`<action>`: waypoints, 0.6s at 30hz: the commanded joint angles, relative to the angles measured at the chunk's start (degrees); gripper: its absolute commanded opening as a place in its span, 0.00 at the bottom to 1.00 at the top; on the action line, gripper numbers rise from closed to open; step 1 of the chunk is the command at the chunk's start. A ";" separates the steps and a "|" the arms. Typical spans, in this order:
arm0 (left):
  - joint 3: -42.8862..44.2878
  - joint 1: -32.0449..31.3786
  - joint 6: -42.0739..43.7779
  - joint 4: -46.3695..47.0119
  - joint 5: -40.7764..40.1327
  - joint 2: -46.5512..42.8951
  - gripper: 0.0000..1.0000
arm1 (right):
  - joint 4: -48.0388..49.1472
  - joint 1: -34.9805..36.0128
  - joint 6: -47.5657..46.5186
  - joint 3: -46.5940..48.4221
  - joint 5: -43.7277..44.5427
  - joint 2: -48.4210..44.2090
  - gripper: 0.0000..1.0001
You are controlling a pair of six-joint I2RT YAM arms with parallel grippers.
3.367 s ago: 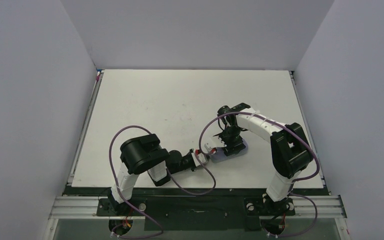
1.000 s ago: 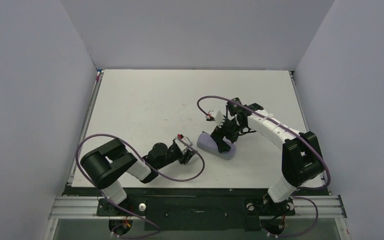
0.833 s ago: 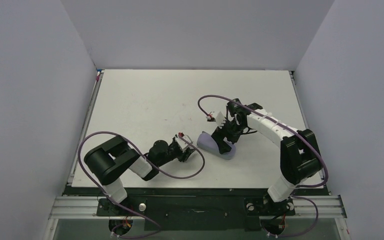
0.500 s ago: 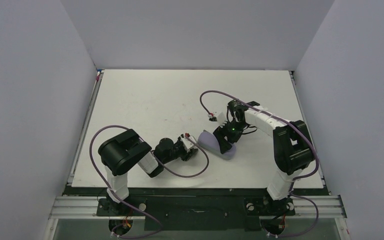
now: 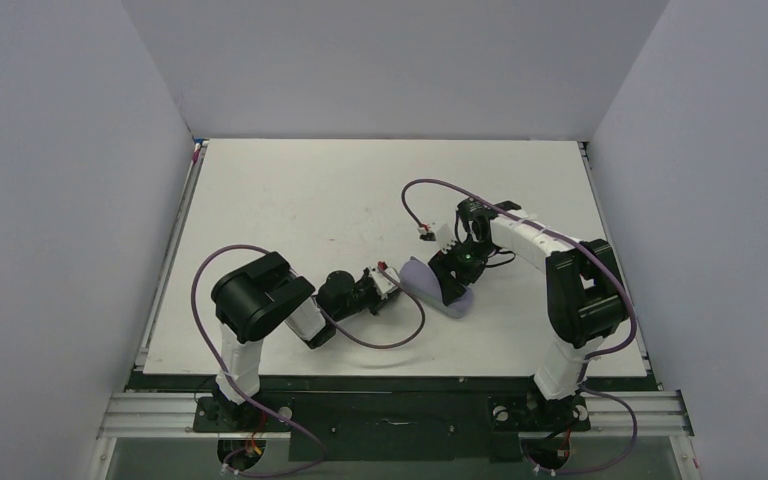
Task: Open the umbrella
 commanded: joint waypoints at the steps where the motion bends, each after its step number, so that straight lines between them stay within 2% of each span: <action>1: 0.92 0.12 0.69 1.02 0.73 0.41 0.16 | 1.35 0.04 -1.65 0.58 1.45 0.72 0.42; 3: 0.32 0.52 0.49 0.68 1.40 -0.11 0.12 | 1.38 0.07 -1.90 0.37 2.21 0.71 0.39; 5: -0.19 1.05 -0.22 0.46 1.30 -0.58 0.00 | 1.39 0.03 -2.13 0.14 2.66 0.65 0.37; 12: -0.57 3.27 -3.74 -0.70 1.09 -1.78 0.00 | 1.63 -0.05 -2.67 -0.84 3.17 0.20 0.30; 17: -0.98 3.22 -2.90 -1.02 -4.62 -1.79 0.00 | 1.58 -0.09 -2.88 -0.88 3.19 0.16 0.26; 18: -0.95 3.27 -2.81 -1.52 -5.61 -1.78 0.04 | 1.57 -0.25 -2.88 -0.90 3.20 0.11 0.26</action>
